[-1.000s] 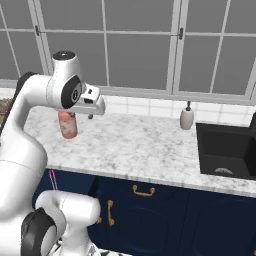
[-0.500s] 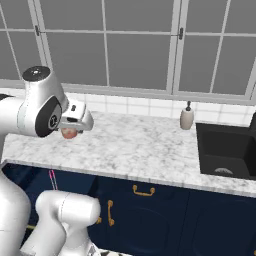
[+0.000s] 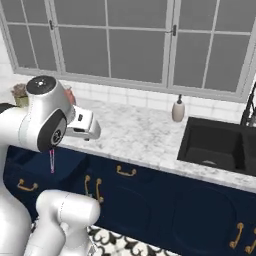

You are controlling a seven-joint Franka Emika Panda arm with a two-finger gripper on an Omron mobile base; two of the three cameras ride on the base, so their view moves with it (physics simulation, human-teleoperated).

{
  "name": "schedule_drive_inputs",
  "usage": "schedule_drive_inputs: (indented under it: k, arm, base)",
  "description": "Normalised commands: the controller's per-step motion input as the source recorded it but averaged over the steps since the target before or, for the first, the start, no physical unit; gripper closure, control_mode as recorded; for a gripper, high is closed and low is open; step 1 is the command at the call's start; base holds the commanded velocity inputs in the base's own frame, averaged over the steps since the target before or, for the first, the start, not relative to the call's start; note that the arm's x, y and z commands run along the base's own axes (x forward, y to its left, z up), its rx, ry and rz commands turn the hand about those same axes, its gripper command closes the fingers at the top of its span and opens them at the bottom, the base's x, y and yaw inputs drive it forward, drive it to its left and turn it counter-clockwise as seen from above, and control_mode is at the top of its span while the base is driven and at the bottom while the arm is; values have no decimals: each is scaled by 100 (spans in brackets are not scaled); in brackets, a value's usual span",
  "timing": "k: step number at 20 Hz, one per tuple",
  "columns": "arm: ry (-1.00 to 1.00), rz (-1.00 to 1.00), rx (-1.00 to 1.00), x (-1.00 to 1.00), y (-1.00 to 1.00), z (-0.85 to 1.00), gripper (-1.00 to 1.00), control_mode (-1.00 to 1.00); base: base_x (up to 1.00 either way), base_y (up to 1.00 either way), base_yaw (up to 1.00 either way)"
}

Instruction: Pick the tongs from the drawer and place it on the counter.

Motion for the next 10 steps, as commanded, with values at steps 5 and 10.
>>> schedule_drive_inputs:
  k: [5, 10]
  arm:
    - [0, 0, 0, 0, 0, 0, -100, 100]
    - [0, 0, 0, 0, 0, 0, -100, 100]
  base:
    - [71, -30, 64]
    - [78, -57, 46]
